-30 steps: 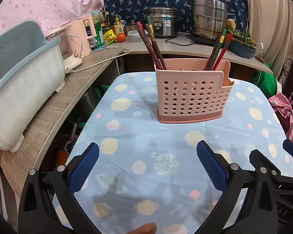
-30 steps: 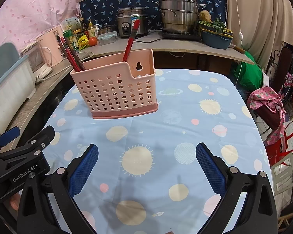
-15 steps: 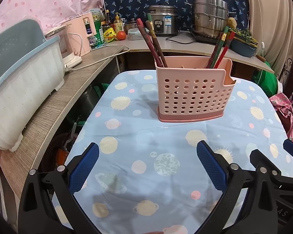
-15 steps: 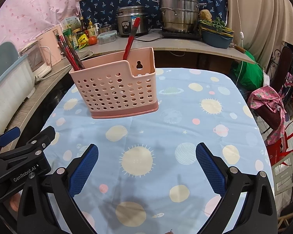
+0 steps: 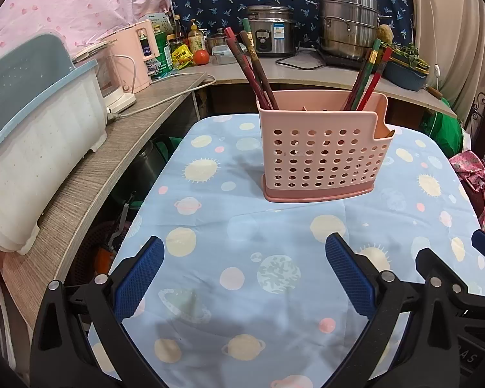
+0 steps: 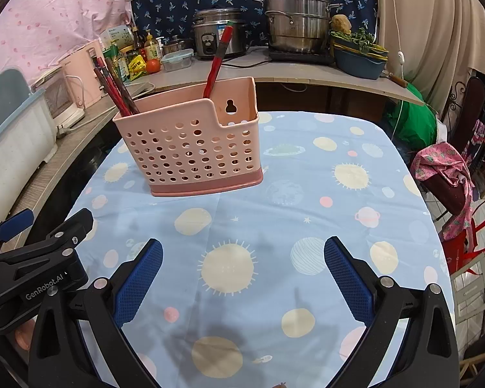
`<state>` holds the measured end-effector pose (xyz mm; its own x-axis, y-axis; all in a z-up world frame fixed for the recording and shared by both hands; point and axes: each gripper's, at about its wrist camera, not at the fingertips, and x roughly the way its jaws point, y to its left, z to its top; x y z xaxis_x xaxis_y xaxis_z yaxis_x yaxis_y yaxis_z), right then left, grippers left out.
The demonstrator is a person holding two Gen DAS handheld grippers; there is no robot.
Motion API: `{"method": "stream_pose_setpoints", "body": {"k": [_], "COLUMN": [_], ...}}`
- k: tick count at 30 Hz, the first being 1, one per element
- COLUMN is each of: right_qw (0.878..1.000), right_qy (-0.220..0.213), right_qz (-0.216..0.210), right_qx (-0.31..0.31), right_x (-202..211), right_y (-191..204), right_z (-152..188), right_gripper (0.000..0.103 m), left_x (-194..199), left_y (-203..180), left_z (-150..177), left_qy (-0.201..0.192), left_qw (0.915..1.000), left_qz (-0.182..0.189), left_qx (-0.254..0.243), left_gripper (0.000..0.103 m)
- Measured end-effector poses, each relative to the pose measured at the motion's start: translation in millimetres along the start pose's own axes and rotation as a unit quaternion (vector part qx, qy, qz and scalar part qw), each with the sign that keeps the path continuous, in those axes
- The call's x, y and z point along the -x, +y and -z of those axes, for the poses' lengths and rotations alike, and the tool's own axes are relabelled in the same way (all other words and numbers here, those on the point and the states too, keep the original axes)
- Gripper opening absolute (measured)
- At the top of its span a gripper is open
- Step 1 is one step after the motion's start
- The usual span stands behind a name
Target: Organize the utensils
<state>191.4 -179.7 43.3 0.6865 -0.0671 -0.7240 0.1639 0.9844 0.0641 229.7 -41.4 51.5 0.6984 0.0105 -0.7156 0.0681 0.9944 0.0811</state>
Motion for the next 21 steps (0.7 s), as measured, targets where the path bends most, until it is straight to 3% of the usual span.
{"method": "stream_pose_setpoints", "body": {"k": [21], "right_qw": [1.0], "right_qy": [0.0], "right_qz": [0.004], "right_qx": [0.002], "right_x": [-3.3], "right_y": [0.9], "right_z": [-0.9], "right_gripper": [0.097], "left_x": [-4.4], "left_y": [1.5], "left_z": [-1.5], "left_qy": [0.01], "left_qw": [0.9999], "left_qz": [0.001], "left_qx": [0.001], "left_gripper": [0.096]}}
